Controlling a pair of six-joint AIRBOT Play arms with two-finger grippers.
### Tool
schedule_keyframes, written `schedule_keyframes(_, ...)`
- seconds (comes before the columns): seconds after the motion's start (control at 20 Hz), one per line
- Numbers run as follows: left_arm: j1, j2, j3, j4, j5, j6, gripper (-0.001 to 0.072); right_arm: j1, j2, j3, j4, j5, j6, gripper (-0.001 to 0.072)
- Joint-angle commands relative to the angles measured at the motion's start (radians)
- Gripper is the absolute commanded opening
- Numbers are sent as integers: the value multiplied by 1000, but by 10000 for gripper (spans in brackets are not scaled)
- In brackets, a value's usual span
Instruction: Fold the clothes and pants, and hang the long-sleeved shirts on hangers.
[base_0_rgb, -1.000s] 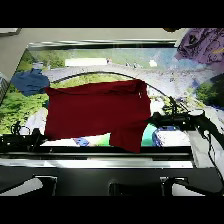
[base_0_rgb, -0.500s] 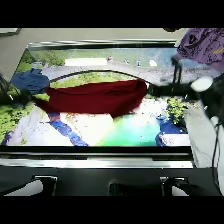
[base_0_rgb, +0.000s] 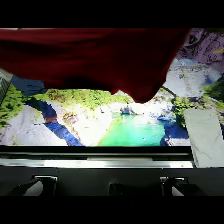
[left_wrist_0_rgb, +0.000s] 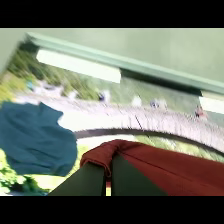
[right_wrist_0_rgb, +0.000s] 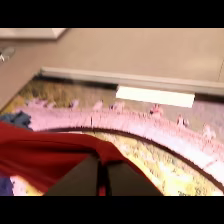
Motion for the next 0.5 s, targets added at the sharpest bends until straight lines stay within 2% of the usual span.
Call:
schedule_keyframes(0.0, -6, 195, -34, 133, -47, -79, 11, 2, 155, 41, -34, 64, 98, 20)
schedule_keyframes(0.15, -6, 286, -59, 174, -89, -82, 11, 2, 218, 41, -84, 109, 169, 20)
schedule_keyframes(0.25, -7, 291, -60, 186, -92, -79, 11, 2, 212, 41, -118, 122, 174, 20)
schedule_keyframes(0.45, -7, 189, -142, 82, -146, 19, 11, 2, 79, 26, -194, 188, 202, 20)
